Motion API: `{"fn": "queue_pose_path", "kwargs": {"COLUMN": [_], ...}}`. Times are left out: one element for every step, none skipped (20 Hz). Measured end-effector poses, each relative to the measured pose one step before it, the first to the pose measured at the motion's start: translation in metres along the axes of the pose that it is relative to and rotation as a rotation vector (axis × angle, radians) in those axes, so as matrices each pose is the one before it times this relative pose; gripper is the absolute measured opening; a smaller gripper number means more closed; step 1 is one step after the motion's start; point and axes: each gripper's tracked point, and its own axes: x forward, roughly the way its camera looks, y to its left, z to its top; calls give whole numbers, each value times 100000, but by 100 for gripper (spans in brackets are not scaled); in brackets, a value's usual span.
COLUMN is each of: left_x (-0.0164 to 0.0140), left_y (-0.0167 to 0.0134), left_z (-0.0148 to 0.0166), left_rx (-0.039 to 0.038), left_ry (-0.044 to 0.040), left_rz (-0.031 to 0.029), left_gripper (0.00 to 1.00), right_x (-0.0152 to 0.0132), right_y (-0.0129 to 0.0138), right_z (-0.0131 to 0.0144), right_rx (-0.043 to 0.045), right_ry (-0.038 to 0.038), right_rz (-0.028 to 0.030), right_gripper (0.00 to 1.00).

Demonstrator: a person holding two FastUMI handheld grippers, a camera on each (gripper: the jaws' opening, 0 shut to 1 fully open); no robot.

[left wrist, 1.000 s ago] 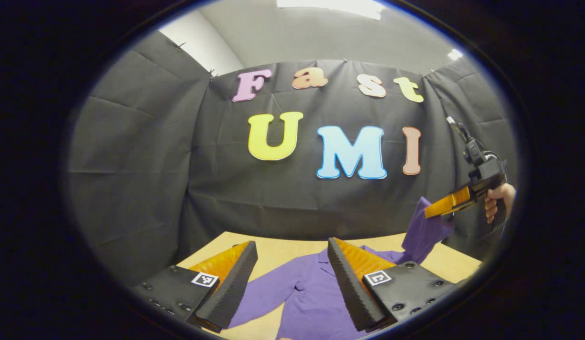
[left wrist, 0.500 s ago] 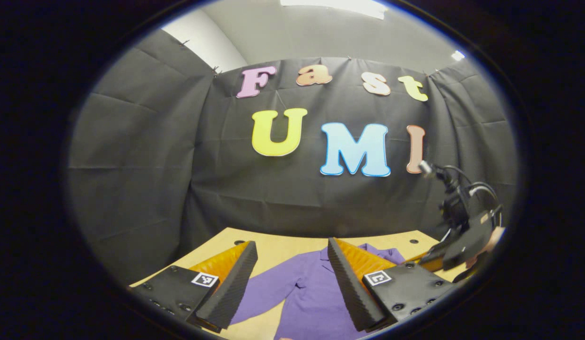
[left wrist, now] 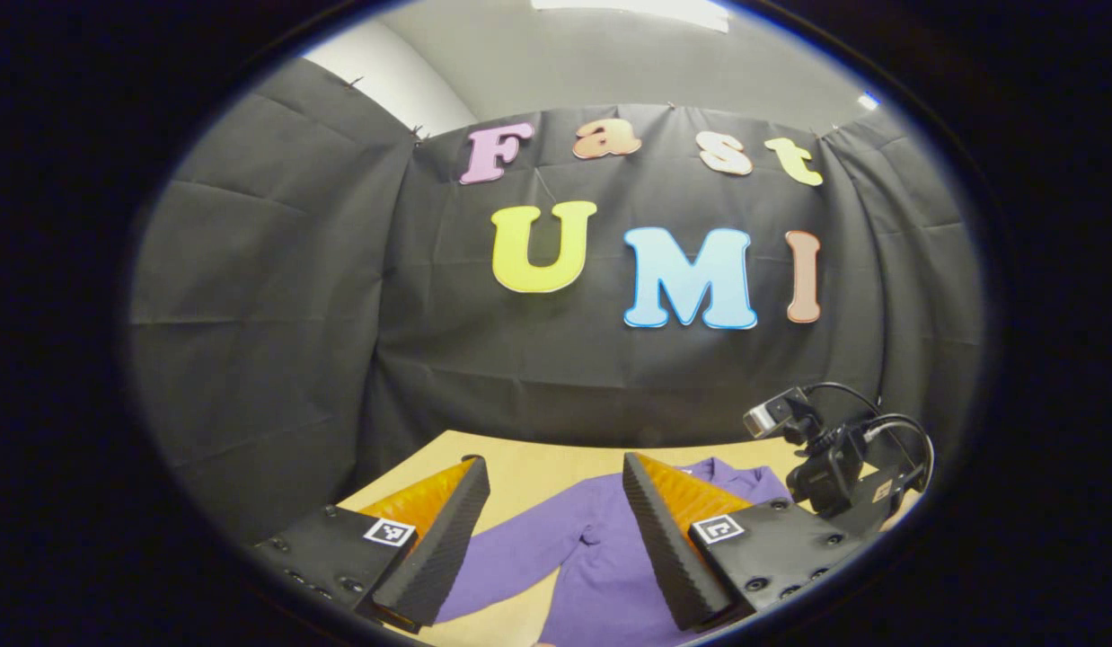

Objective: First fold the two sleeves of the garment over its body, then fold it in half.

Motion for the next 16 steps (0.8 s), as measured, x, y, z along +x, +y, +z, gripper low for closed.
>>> {"fn": "queue_pose_path", "kwargs": {"left_x": [-47,-20,21,76,153,7,18,37,59,190,191,151,213,78,107,58], "left_y": [240,103,124,50,-15,98,124,116,127,78,39,141,84,113,171,143], "left_z": [-50,-206,-91,-83,23,-62,-84,-185,-131,-10,-5,43,-298,-224,-239,-259], "left_rx": [66,-157,-259,-155,-71,-152,-305,-312,-264,-205,-226,-360,-530,-584,-735,-993], "left_ry": [106,159,187,392,256,174,110,280,218,276,236,237,343,562,615,563], "left_rz": [300,217,45,24,50,57,-21,49,126,147,258,252,196,277,443,485], "left_gripper": [96,98,96,96,96,94,94,94,94,94,94,94,94,94,94,94], "right_x": [235,278,176,231,69,192,124,-295,-112,-66,-343,-102,-344,-392,-348,-479], "right_y": [220,128,120,106,39,181,118,411,583,285,152,109,102,14,-229,-116], "right_z": [-275,-306,-194,-281,-189,-246,1,-296,-112,-68,61,-61,-69,138,320,299], "right_rx": [276,222,208,-55,-99,-160,-277,205,677,390,184,-37,-182,-115,114,524], "right_ry": [692,827,817,800,621,570,308,558,290,-195,-551,-682,-506,-865,-1509,-1960], "right_rz": [-135,-203,325,-133,48,7,256,1207,2441,912,582,173,238,-505,-806,-483], "right_gripper": [3,3,3,3,3,4,4,6,9,29,37,43,59,75,84,85]}}
